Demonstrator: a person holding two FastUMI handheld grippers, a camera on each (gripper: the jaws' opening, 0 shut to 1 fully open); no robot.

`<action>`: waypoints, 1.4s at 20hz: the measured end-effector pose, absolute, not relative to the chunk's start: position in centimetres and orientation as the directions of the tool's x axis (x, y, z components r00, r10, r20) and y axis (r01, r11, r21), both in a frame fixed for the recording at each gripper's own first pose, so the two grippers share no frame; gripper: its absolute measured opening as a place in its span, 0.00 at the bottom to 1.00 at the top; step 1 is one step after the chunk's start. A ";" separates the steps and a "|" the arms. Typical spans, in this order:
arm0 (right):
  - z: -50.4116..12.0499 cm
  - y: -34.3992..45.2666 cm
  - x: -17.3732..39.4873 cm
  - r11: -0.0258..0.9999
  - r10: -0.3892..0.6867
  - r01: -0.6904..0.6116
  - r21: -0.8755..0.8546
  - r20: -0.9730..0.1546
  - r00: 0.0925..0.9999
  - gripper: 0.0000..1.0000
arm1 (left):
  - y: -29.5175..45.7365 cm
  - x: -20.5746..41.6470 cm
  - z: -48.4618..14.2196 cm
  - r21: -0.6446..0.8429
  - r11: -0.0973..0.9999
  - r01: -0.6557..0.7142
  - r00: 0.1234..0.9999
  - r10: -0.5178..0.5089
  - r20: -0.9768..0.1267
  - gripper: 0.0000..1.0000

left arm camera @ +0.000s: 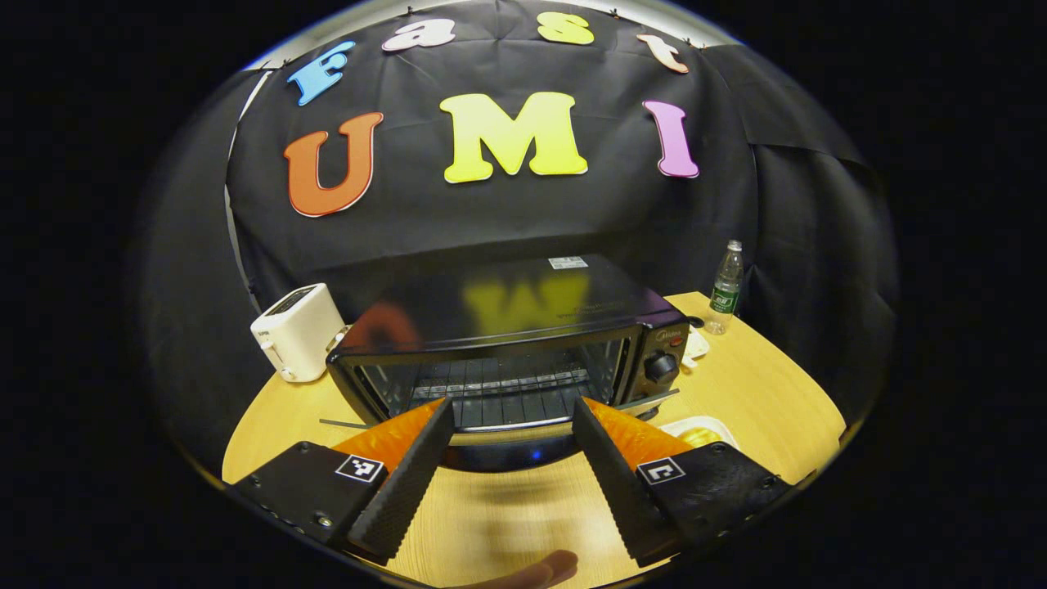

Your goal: Open the electric oven with the left hand, put the food in, and close the electric oven.

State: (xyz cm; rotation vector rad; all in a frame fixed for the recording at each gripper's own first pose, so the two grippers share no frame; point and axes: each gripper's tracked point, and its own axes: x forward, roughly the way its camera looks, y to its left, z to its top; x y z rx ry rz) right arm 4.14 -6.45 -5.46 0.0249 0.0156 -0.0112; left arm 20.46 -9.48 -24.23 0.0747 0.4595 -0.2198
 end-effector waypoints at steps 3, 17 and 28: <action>-5.2 -5.8 3.3 1.000 -0.004 0.004 0.024 -0.007 1.000 0.96 | -9.3 18.2 -25.4 0.001 0.973 0.231 0.871 -0.207 -0.446 0.97; -6.7 -4.6 1.8 1.000 -0.003 0.003 0.009 -0.036 0.999 0.95 | -8.8 13.2 -30.6 -0.090 0.973 0.214 0.856 -0.231 -0.463 0.95; -8.2 -4.2 2.2 1.000 -0.002 0.003 0.013 -0.067 0.998 0.99 | -8.9 11.1 -36.9 -0.078 0.984 0.163 0.824 -0.179 -0.538 0.92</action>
